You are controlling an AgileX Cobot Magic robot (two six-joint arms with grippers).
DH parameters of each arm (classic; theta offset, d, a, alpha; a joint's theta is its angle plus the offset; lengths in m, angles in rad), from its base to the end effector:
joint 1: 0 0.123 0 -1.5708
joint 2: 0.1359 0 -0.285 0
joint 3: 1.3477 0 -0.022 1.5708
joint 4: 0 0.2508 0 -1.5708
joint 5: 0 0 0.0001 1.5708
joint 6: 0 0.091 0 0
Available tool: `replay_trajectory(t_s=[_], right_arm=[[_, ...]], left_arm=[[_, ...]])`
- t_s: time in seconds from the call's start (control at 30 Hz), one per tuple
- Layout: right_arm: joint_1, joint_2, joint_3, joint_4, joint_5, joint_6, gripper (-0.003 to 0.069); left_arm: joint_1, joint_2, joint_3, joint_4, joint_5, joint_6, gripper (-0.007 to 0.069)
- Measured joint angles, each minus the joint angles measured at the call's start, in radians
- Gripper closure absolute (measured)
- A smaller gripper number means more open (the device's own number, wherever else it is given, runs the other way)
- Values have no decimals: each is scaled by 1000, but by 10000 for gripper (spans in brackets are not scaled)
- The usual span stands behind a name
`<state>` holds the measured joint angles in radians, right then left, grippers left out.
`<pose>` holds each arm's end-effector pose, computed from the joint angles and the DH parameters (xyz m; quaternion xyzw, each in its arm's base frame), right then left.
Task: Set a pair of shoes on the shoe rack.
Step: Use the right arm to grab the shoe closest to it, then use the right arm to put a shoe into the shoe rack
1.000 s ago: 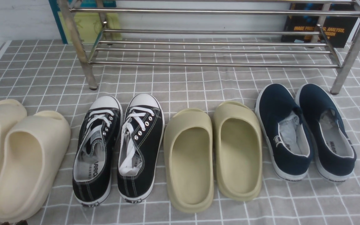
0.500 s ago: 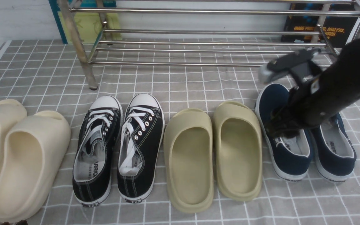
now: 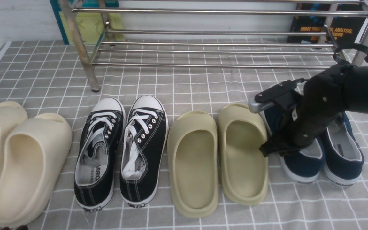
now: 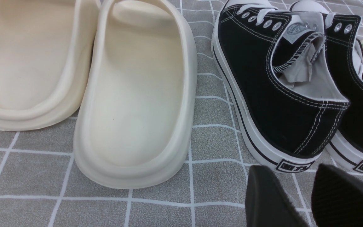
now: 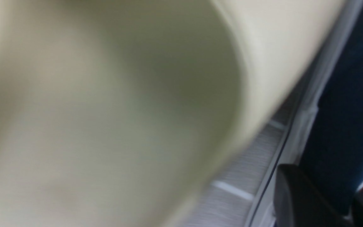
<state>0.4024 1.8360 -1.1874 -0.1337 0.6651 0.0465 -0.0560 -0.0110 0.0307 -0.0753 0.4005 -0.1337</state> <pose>0.3399 0.1365 0.1852 -0.2180 0.9596 -0.0103 0.1777 0.0517 -0.0056 0.1676 -0.0513 0.8126 -0.0868 0.5741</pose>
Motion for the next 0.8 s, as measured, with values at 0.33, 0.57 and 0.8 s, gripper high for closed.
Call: replay_trajectory(t_s=[0.33,0.57,0.8], right_arm=[[-2,-91,-231,-27,250,-1,613],[-19,-44,-369,-18,223,-22,613],[-73,180,-572,1,182,-24,613]], left_arm=[[0,0,0,0,0,0,386],[0,0,0,0,0,0,386],[0,0,0,0,0,0,386]])
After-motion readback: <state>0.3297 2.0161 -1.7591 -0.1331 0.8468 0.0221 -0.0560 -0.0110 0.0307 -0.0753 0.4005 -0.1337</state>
